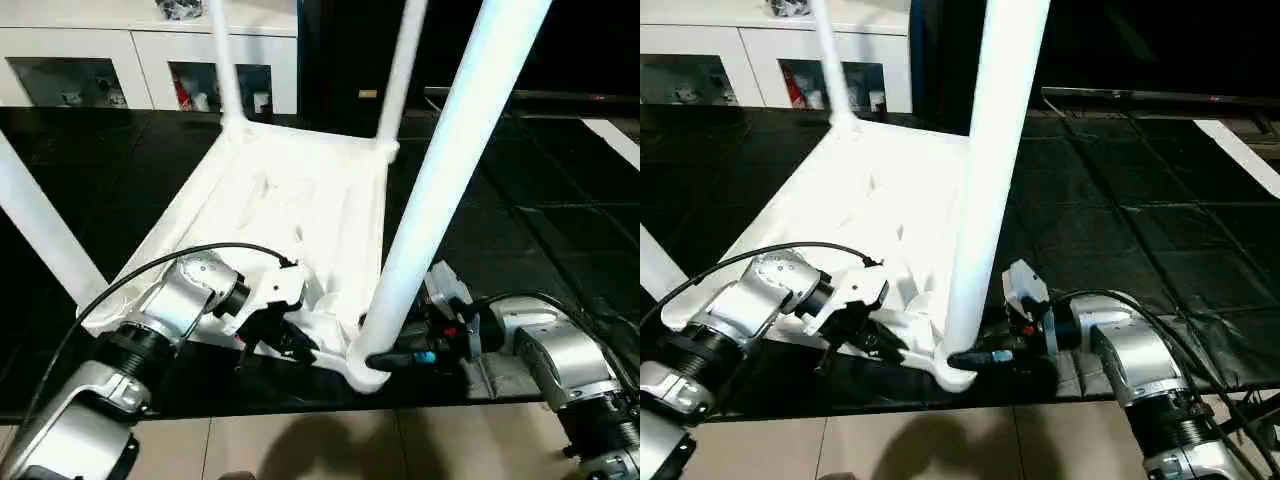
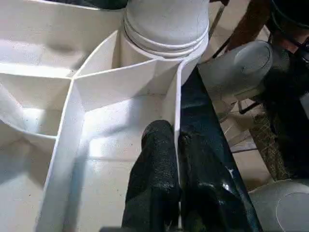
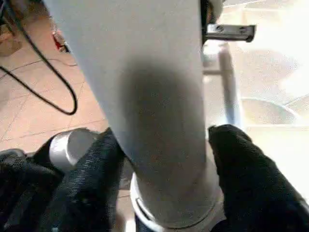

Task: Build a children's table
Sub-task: Rotate leg to tighten

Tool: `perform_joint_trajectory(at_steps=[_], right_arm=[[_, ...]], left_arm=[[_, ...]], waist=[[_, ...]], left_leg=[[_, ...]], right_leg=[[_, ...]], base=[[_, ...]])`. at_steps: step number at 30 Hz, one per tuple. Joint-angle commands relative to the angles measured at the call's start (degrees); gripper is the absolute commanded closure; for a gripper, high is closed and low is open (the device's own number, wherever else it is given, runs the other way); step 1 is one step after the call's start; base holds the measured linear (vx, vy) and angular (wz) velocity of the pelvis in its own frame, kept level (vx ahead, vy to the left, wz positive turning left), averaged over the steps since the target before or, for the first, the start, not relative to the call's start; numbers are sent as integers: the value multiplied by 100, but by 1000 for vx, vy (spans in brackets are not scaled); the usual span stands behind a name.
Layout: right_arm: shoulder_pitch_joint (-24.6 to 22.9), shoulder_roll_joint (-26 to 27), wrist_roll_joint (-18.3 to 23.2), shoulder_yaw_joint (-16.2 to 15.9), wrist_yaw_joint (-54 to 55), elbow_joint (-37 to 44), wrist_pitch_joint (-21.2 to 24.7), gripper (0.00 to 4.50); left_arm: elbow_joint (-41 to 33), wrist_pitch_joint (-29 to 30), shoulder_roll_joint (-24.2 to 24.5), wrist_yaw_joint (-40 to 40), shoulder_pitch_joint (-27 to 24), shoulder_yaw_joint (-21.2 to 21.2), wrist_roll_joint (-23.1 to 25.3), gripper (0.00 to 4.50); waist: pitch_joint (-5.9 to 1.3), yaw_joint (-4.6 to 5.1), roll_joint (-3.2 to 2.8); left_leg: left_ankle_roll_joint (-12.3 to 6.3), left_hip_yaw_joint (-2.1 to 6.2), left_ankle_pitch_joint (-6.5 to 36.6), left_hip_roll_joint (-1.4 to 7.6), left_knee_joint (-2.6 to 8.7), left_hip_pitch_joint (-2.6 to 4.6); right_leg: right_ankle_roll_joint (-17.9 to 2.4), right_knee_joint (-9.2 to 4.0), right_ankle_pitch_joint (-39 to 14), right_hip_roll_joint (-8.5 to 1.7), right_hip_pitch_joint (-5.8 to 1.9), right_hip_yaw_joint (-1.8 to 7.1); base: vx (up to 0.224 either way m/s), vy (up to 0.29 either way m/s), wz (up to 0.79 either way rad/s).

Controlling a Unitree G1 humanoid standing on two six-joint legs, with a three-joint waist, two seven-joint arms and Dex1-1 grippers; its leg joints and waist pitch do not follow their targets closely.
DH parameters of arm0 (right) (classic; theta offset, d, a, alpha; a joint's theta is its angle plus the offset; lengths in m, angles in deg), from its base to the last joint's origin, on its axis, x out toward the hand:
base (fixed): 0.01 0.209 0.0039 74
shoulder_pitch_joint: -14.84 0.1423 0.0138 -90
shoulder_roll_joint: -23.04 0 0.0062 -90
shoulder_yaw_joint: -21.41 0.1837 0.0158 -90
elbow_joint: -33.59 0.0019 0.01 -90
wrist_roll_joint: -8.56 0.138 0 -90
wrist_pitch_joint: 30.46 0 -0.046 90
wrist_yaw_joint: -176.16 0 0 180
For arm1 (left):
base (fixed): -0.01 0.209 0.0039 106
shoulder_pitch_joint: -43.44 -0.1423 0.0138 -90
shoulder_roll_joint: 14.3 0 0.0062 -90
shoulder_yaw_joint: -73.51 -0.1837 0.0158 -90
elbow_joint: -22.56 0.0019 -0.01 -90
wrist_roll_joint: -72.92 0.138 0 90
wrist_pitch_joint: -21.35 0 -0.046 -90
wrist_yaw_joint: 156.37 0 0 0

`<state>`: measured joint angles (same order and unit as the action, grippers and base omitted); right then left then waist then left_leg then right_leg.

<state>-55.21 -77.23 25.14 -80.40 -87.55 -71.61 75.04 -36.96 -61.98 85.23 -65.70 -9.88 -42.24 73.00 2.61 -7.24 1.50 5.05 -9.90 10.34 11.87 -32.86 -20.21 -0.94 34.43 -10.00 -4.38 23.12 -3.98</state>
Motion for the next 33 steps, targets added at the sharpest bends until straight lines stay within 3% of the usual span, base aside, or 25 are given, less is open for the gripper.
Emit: perform_joint_trajectory(at_steps=[1,10,13,16,17,19,22,23,24,25,27,29,31,33], right_arm=[[124,-56,31,-21,-82,-93,-60,193],[95,11,120,-57,-116,-58,13,242],[-29,165,122,40,247,46,46,245],[-109,309,36,72,624,99,88,247],[-147,505,-117,113,1151,90,118,247],[-140,732,-263,172,1698,31,147,249],[-13,1272,-457,321,2782,-173,313,252],[56,1437,-531,350,3111,-270,313,253],[117,1558,-561,384,3339,-351,334,254],[154,1629,-574,406,3472,-399,352,254],[476,2159,-569,639,4395,-797,477,255],[705,2498,-572,810,4968,-1060,496,255],[828,2640,-611,872,5237,-1193,458,255],[978,2852,-757,955,5656,-1318,511,255]], left_arm=[[-118,-88,-31,-317,55,-238,-25,450],[-6,-31,-77,-289,94,-138,15,450],[12,342,-185,-47,116,8,-140,450],[33,534,-283,207,141,129,-190,450],[61,709,-403,531,177,261,-218,450],[81,911,-537,835,219,398,-258,450],[96,1361,-861,1479,310,673,-352,450],[113,1486,-976,1698,343,762,-359,450],[128,1579,-1055,1844,369,819,-360,450],[136,1637,-1099,1926,385,852,-359,450],[154,1956,-1410,2511,475,1045,-376,450],[194,2082,-1627,2941,540,1175,-379,450],[244,2104,-1757,3189,579,1248,-378,450],[307,2161,-1981,3640,643,1389,-365,450]], waist=[[-349,28,15],[-353,28,16],[-344,40,16],[-326,58,21],[-322,62,-8],[-302,113,10],[-278,222,23],[-287,287,35],[-298,330,11],[-308,391,33],[-307,458,34],[-343,504,34],[-343,506,25],[-364,498,10]], left_leg=[[-280,-20,1005,151,338,17],[-261,-19,970,146,330,19],[-231,-21,991,146,338,17],[-180,-8,1150,134,351,22],[-160,-3,1198,135,356,25],[-47,22,1412,114,373,29],[101,48,1536,81,393,-6],[128,77,1514,66,397,-64],[131,88,1470,61,398,-61],[86,82,1466,51,375,-51],[4,50,1421,49,350,-36],[18,61,1151,22,336,-83],[-48,31,1063,34,319,-55],[-102,24,835,42,313,-67]], right_leg=[[-1193,-367,-1199,-353,-312,246],[-1173,-360,-1195,-343,-313,244],[-1159,-369,-1262,-347,-310,248],[-1057,-403,-1606,-352,-303,246],[-1037,-412,-1686,-357,-293,250],[-884,-464,-2185,-363,-280,240],[-672,-504,-2743,-366,-284,212],[-530,-510,-2940,-375,-333,193],[-488,-528,-2918,-374,-320,185],[-520,-530,-2801,-356,-303,190],[-678,-517,-2561,-348,-272,217],[-725,-475,-2322,-328,-323,194],[-835,-467,-1982,-317,-287,221],[-977,-406,-1435,-301,-303,233]], base=[[0,0,0],[0,0,0],[0,0,0],[0,0,0],[0,0,0],[0,0,0],[0,0,0],[-49,8,-20],[0,0,0],[0,0,0],[0,0,0],[0,0,0],[0,0,0],[0,0,0]])
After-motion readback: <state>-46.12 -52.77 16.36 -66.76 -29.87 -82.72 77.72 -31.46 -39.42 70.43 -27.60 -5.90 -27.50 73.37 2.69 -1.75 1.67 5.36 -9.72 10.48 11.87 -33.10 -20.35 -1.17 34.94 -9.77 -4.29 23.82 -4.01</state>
